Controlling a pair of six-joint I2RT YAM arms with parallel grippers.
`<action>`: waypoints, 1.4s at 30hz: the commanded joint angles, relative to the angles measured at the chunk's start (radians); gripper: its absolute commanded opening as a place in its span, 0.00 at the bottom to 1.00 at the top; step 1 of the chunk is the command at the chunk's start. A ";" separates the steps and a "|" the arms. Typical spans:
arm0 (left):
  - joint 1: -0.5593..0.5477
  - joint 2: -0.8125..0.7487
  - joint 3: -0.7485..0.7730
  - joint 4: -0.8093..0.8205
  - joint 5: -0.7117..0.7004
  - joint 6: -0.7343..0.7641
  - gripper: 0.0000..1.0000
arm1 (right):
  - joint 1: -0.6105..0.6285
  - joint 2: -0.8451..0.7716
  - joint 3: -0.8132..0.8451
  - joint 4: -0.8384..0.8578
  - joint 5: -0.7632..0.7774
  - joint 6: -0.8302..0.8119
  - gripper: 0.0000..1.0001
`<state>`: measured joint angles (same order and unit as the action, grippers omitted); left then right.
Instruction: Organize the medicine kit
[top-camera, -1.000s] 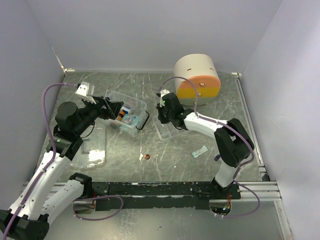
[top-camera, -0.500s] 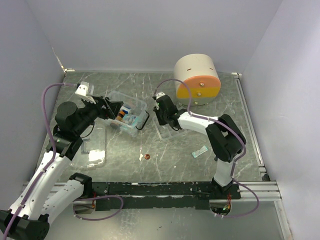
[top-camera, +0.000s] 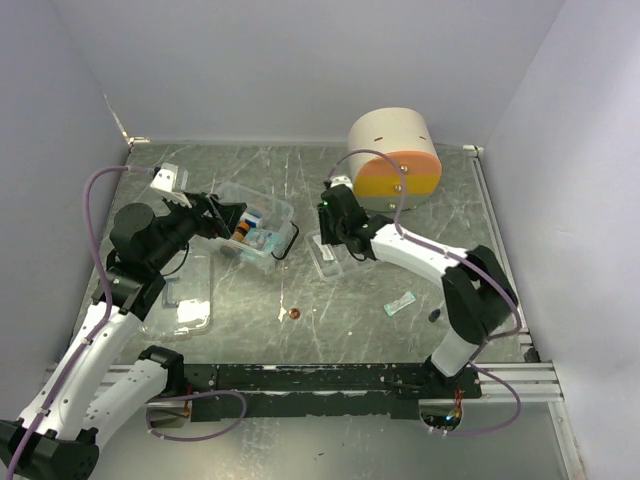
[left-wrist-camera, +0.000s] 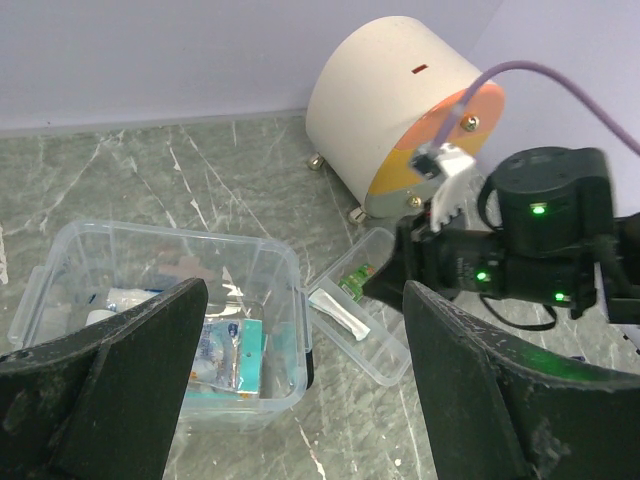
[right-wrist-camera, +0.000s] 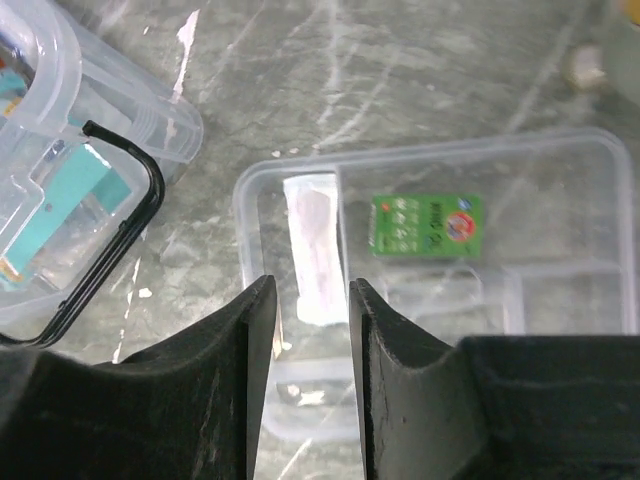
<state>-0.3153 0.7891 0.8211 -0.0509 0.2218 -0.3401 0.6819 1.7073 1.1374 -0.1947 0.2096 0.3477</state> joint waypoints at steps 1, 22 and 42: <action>0.010 -0.015 -0.008 0.013 0.000 0.000 0.90 | 0.000 -0.127 -0.056 -0.136 0.184 0.182 0.35; 0.012 -0.018 -0.015 0.028 0.014 -0.010 0.90 | -0.024 -0.551 -0.407 -0.695 0.468 1.088 0.32; 0.012 -0.020 -0.011 0.019 0.005 -0.004 0.90 | -0.098 -0.493 -0.551 -0.505 0.357 1.071 0.32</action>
<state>-0.3145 0.7773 0.8085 -0.0502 0.2226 -0.3477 0.5934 1.2083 0.5991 -0.7460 0.5621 1.4220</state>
